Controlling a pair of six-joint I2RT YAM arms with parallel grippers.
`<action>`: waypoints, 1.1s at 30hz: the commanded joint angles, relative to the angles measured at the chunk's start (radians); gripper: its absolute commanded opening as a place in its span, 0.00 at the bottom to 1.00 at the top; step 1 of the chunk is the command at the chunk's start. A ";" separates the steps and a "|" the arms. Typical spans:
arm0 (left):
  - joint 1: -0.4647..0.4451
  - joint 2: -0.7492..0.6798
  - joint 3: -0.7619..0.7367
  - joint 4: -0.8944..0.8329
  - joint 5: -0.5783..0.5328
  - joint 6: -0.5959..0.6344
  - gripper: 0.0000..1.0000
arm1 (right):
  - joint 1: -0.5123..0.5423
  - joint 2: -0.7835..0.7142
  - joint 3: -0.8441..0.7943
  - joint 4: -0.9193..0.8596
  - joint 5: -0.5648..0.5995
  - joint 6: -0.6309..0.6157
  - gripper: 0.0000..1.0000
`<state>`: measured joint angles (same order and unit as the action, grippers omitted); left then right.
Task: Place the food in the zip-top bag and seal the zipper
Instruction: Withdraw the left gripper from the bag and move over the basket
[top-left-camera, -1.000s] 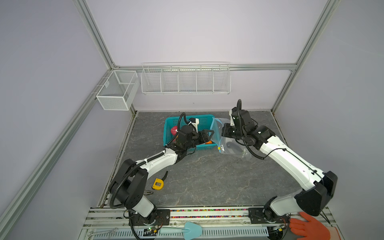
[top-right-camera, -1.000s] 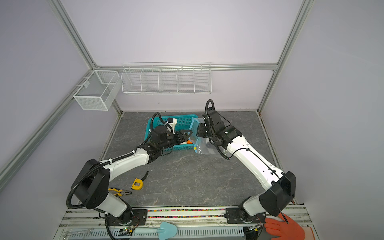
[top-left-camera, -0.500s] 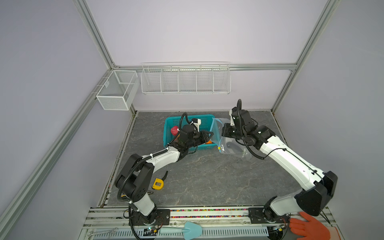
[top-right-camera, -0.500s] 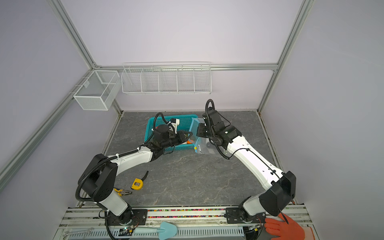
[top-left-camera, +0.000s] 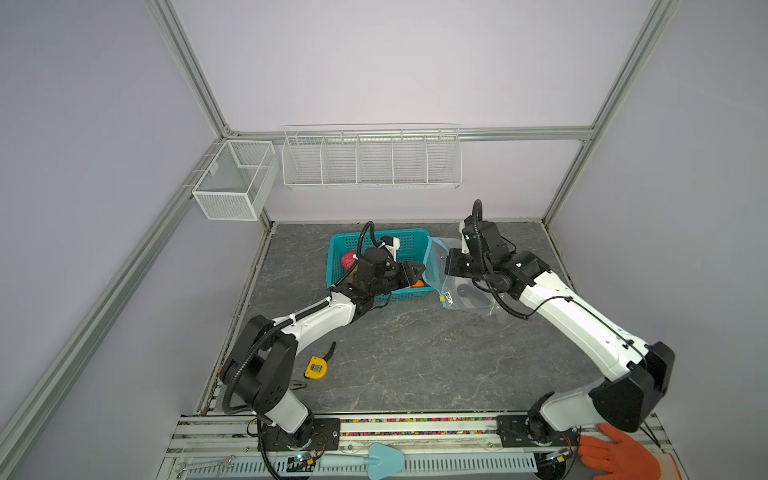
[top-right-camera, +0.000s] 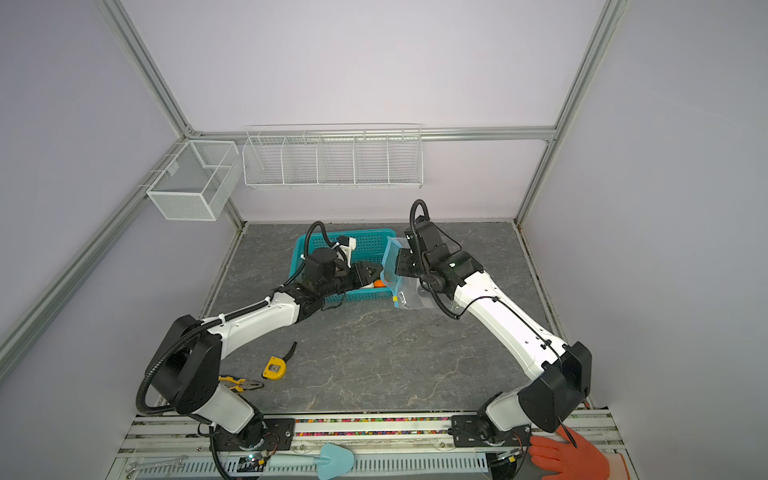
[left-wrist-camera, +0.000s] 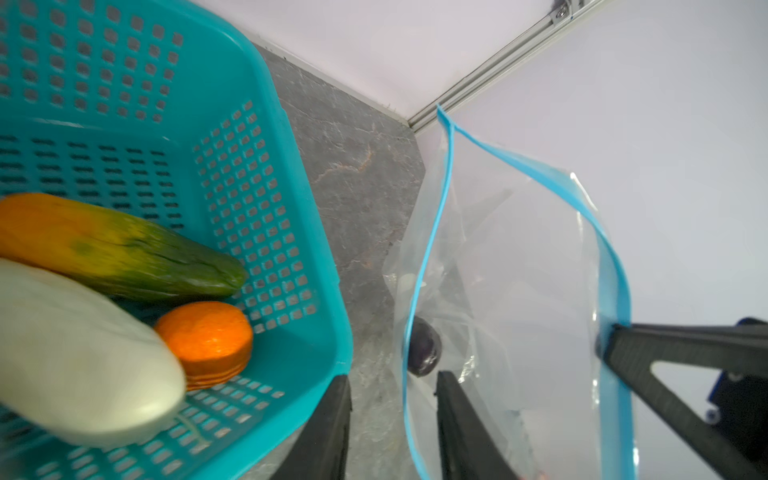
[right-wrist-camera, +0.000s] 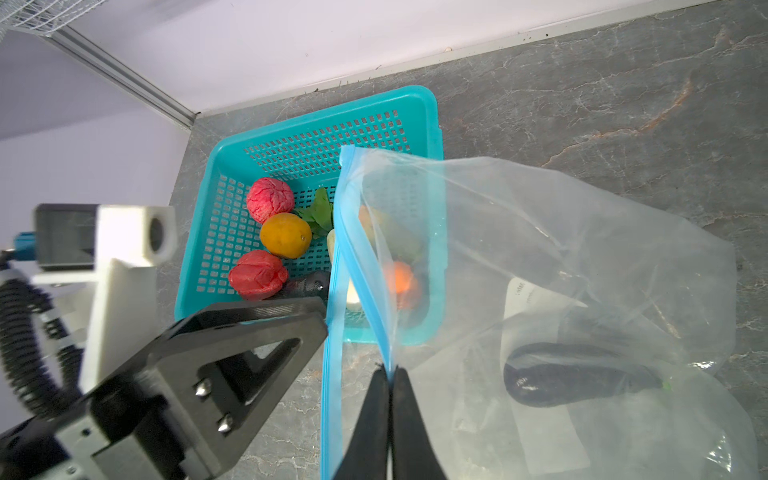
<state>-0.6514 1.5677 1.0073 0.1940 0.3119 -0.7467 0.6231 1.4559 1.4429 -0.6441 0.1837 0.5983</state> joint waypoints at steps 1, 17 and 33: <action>0.015 -0.051 0.035 -0.148 -0.091 0.089 0.42 | -0.006 0.000 -0.022 -0.023 0.008 -0.006 0.06; 0.111 -0.045 0.155 -0.569 -0.355 0.261 0.62 | 0.005 0.006 -0.056 0.015 -0.033 0.002 0.07; 0.238 0.280 0.429 -0.824 -0.508 0.268 0.88 | 0.002 0.063 -0.054 0.050 -0.094 -0.025 0.06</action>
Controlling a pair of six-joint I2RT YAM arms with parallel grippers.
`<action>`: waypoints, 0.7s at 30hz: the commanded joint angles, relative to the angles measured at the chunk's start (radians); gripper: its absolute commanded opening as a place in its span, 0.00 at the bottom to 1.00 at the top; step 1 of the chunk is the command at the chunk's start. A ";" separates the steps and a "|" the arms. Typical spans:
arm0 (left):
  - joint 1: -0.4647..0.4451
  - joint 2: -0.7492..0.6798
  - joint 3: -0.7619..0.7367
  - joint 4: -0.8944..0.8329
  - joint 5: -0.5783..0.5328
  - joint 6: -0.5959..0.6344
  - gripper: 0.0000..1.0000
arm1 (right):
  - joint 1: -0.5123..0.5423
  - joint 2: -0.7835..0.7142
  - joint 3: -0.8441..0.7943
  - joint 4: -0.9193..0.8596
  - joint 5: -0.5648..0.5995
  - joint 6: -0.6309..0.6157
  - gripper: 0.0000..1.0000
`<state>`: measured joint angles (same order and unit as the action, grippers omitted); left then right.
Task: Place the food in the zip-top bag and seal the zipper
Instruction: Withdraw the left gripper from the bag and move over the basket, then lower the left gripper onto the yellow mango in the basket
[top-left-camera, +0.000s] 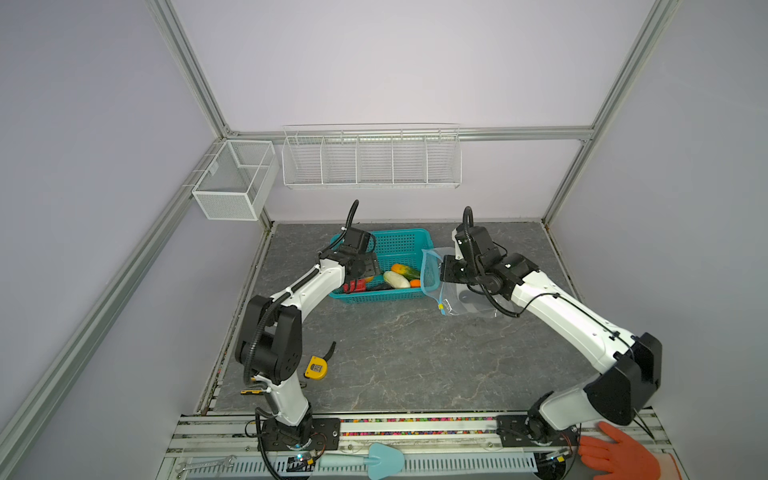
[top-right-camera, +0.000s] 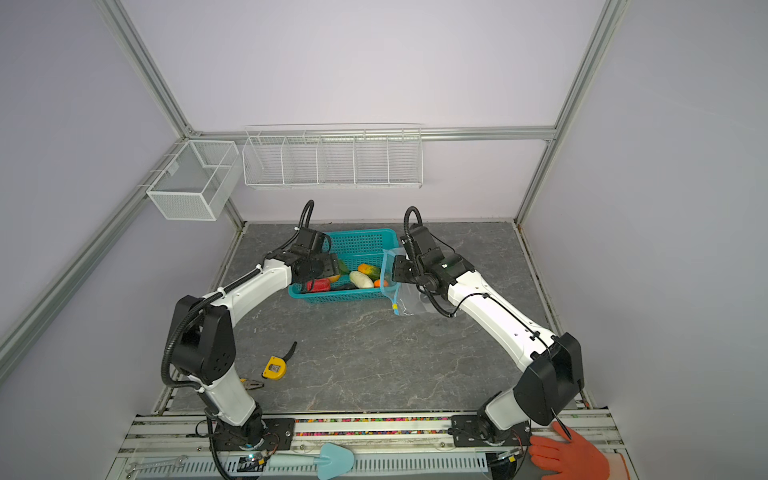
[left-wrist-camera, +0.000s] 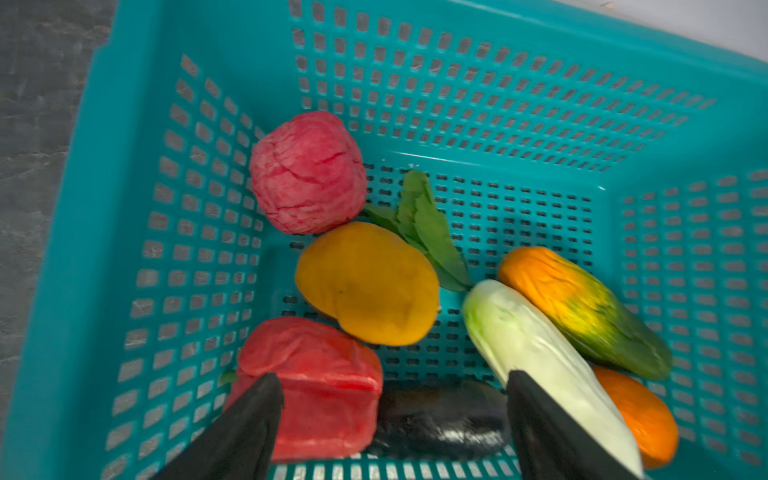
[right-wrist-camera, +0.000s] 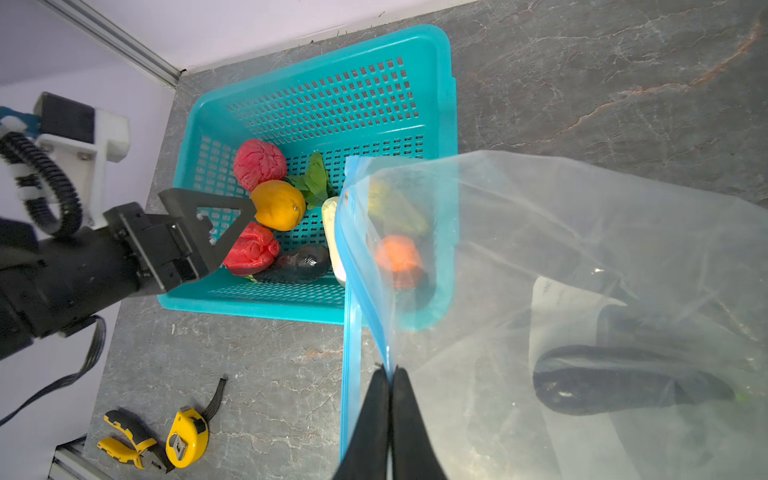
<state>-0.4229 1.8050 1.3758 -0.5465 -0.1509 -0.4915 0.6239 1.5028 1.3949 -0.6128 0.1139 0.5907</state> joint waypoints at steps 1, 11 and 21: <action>0.010 0.063 0.082 -0.096 -0.054 0.014 0.88 | 0.001 0.019 -0.005 0.019 -0.028 -0.020 0.07; 0.010 0.191 0.181 -0.121 -0.024 -0.007 0.87 | -0.013 0.025 -0.019 0.037 -0.049 -0.025 0.06; 0.007 0.296 0.239 -0.138 -0.003 -0.019 0.87 | -0.026 0.006 -0.052 0.059 -0.059 -0.018 0.06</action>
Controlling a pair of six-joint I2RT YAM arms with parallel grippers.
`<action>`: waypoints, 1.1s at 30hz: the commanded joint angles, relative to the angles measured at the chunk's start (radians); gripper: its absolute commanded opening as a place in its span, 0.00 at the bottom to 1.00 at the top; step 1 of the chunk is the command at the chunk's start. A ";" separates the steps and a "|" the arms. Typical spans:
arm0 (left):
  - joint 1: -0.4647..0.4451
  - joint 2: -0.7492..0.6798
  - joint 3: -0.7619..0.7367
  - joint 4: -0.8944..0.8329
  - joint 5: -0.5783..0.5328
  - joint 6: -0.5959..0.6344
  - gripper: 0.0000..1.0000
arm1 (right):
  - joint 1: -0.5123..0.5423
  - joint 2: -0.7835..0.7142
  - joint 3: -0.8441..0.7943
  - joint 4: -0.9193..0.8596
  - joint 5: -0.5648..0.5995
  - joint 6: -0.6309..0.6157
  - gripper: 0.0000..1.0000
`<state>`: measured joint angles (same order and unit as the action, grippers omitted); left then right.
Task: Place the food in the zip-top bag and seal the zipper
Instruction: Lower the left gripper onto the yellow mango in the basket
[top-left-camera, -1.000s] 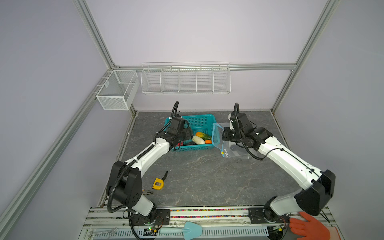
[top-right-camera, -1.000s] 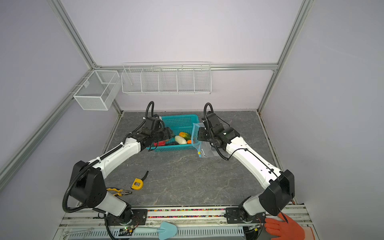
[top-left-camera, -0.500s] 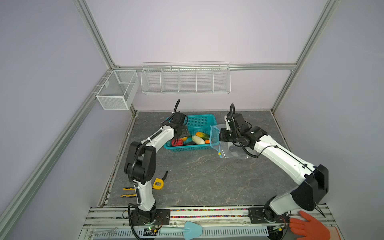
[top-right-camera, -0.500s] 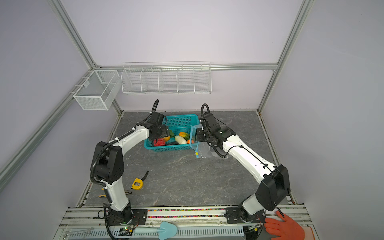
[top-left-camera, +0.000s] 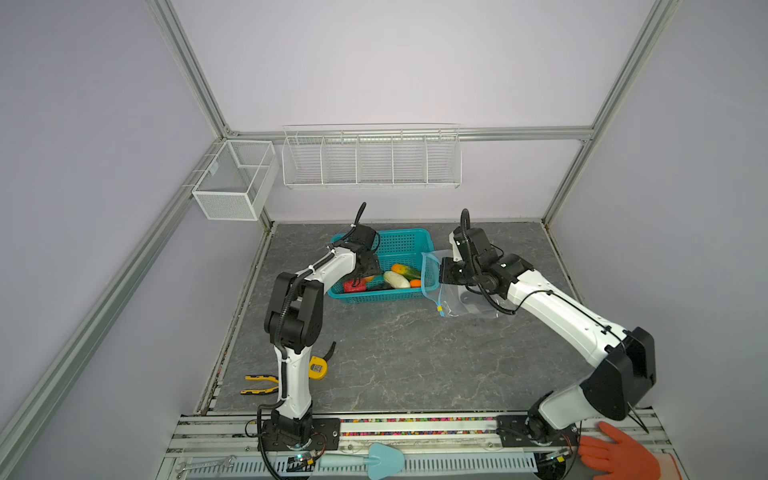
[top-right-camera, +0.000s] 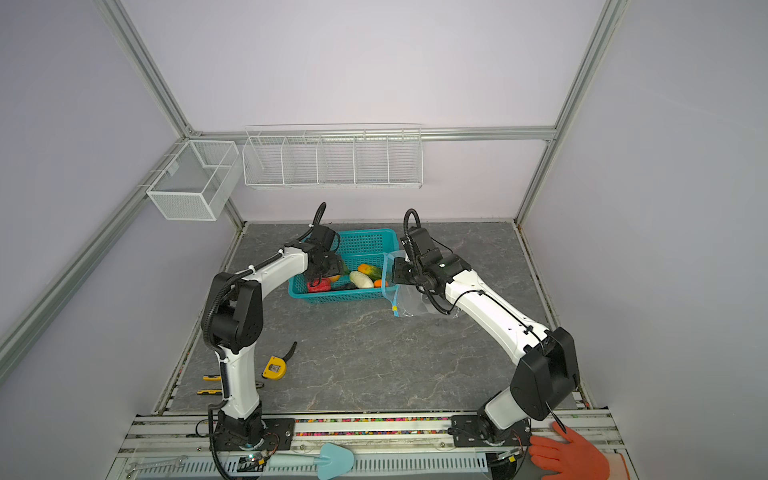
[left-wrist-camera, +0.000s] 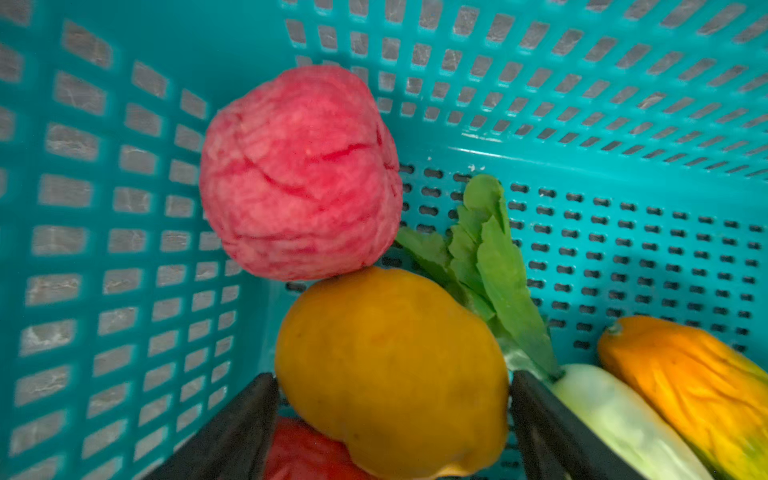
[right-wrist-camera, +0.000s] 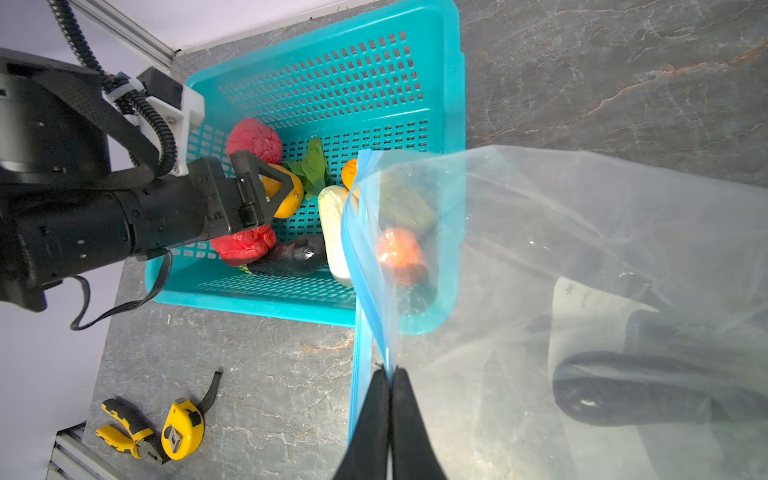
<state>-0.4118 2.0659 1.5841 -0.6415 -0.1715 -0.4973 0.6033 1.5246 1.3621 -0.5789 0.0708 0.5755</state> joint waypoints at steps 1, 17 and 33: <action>-0.005 0.045 0.037 -0.044 0.022 -0.013 0.87 | -0.007 -0.015 -0.021 0.023 -0.017 -0.002 0.06; -0.036 0.093 0.073 -0.038 0.029 0.009 0.93 | -0.011 -0.021 -0.025 0.025 -0.019 0.004 0.06; -0.055 0.111 0.108 -0.049 0.005 0.021 0.85 | -0.012 -0.013 -0.013 0.014 -0.007 0.003 0.07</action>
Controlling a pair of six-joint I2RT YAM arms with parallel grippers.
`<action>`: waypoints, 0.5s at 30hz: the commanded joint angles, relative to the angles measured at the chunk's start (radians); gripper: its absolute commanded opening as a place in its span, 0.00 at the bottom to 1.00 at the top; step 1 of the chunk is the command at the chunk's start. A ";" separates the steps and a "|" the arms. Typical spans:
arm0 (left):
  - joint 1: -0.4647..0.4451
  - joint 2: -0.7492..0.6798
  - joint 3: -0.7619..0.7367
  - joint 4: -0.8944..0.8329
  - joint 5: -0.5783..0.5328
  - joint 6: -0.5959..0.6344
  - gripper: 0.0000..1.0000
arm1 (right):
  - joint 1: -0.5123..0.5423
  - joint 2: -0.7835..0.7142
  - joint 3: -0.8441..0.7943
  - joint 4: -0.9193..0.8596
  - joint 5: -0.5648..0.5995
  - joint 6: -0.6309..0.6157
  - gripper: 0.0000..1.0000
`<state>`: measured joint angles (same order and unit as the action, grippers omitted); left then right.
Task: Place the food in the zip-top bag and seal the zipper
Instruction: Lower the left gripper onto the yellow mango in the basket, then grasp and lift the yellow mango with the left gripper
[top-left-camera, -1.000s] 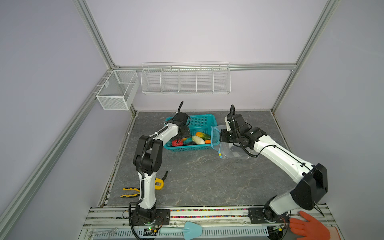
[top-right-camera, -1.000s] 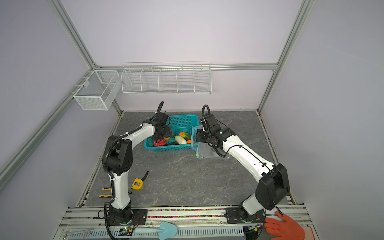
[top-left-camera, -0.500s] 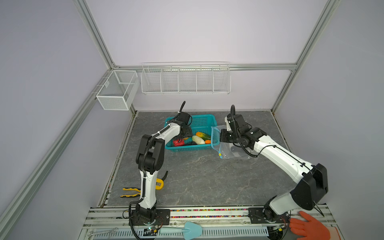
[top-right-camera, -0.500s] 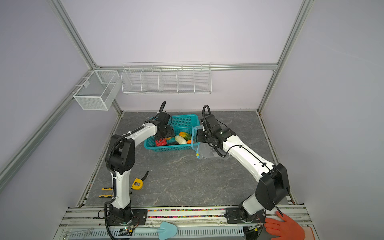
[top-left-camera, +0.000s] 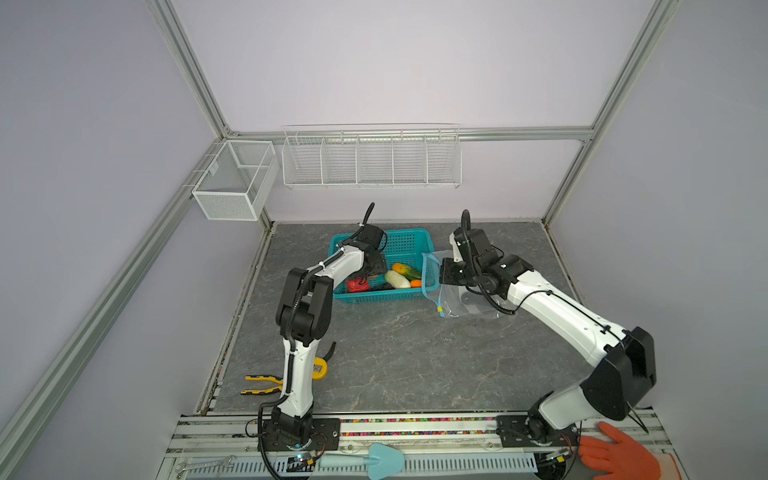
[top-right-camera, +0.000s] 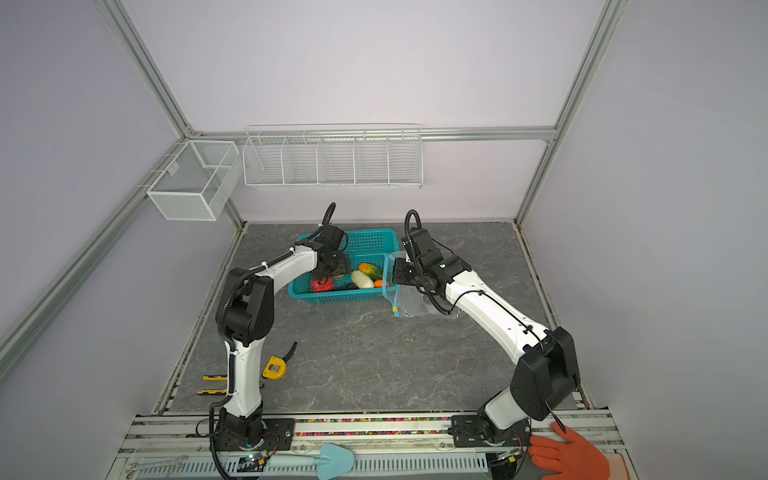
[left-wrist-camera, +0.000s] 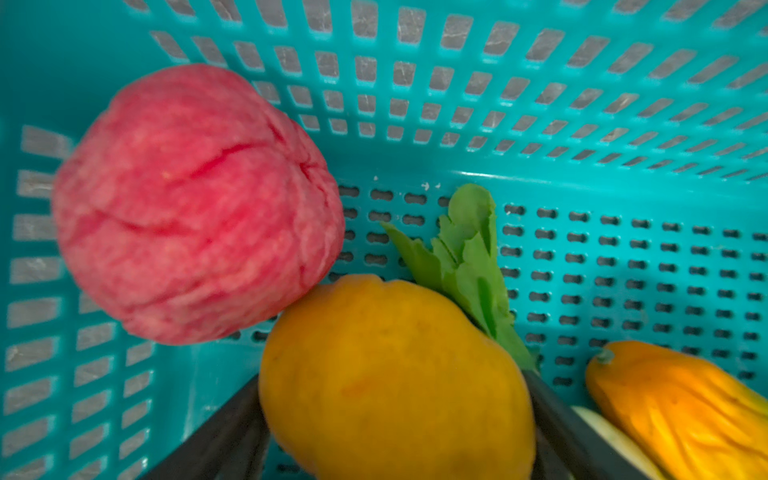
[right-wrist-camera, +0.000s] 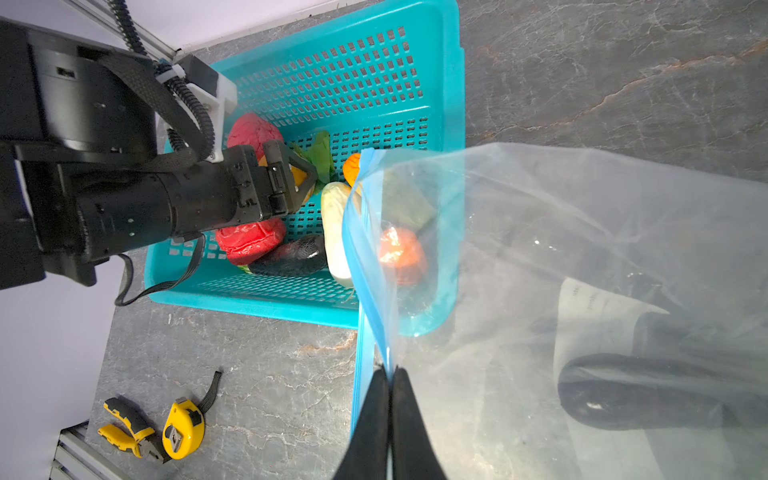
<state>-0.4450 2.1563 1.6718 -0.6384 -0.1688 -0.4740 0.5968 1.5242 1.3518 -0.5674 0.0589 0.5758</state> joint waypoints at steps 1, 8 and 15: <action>-0.021 0.019 0.019 -0.055 -0.002 -0.003 0.84 | -0.005 -0.014 -0.002 0.002 0.005 0.002 0.07; -0.021 0.002 0.012 -0.056 -0.021 -0.002 0.76 | -0.005 -0.013 -0.004 -0.003 0.006 0.001 0.06; -0.021 -0.045 -0.003 -0.042 0.006 -0.009 0.73 | -0.005 -0.018 0.016 -0.011 0.015 -0.007 0.07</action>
<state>-0.4595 2.1532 1.6722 -0.6495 -0.1829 -0.4744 0.5968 1.5242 1.3521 -0.5678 0.0601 0.5755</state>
